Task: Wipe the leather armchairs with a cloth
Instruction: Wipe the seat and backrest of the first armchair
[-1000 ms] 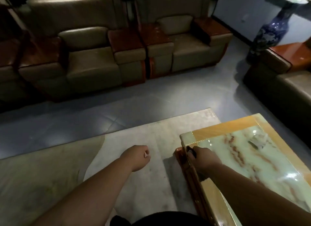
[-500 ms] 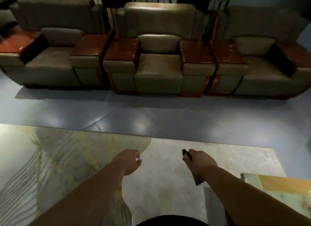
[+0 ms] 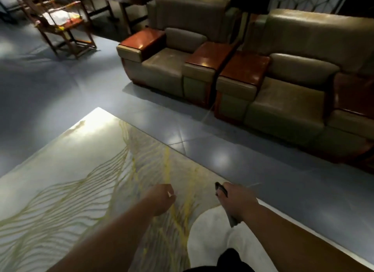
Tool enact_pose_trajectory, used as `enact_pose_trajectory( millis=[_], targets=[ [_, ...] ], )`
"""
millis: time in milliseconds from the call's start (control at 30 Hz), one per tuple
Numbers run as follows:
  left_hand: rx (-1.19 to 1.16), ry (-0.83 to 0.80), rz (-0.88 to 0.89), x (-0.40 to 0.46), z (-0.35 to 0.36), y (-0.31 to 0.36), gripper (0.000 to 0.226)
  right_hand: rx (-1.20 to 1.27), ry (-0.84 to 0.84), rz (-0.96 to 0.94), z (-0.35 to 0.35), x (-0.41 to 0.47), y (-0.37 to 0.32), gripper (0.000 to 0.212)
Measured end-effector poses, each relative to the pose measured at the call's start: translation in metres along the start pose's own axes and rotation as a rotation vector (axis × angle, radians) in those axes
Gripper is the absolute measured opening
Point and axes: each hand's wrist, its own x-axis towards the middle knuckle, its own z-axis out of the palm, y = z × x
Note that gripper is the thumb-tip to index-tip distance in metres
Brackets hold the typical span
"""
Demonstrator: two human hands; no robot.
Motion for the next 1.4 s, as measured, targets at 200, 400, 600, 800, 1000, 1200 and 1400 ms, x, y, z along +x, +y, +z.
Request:
enact_pose_trajectory(
  millis=[200, 400, 600, 800, 1000, 1200, 1400],
  targets=[
    [-0.040, 0.013, -0.050, 0.015, -0.023, -0.029, 0.025, -0.023, -0.078, -0.133, -0.018, 0.069, -0.043, 0.035],
    [-0.050, 0.031, -0.173, 0.088, -0.070, -0.043, 0.030, -0.023, -0.134, -0.217, -0.062, 0.162, -0.068, 0.034],
    [-0.030, -0.007, -0.207, 0.171, -0.129, -0.020, 0.035, -0.013, -0.160, -0.204, -0.134, 0.268, -0.063, 0.043],
    [-0.090, 0.050, -0.228, 0.241, -0.178, -0.005, 0.035, -0.008, -0.104, -0.284, -0.189, 0.369, -0.098, 0.044],
    [-0.160, 0.053, -0.324, 0.288, -0.209, -0.045, 0.035, -0.034, -0.163, -0.400, -0.201, 0.425, -0.159, 0.038],
    [-0.224, 0.073, -0.357, 0.351, -0.265, -0.104, 0.034, -0.068, -0.230, -0.407, -0.215, 0.495, -0.223, 0.041],
    [-0.211, 0.061, -0.312, 0.431, -0.339, -0.166, 0.037, -0.120, -0.239, -0.388, -0.241, 0.587, -0.302, 0.036]
  ],
)
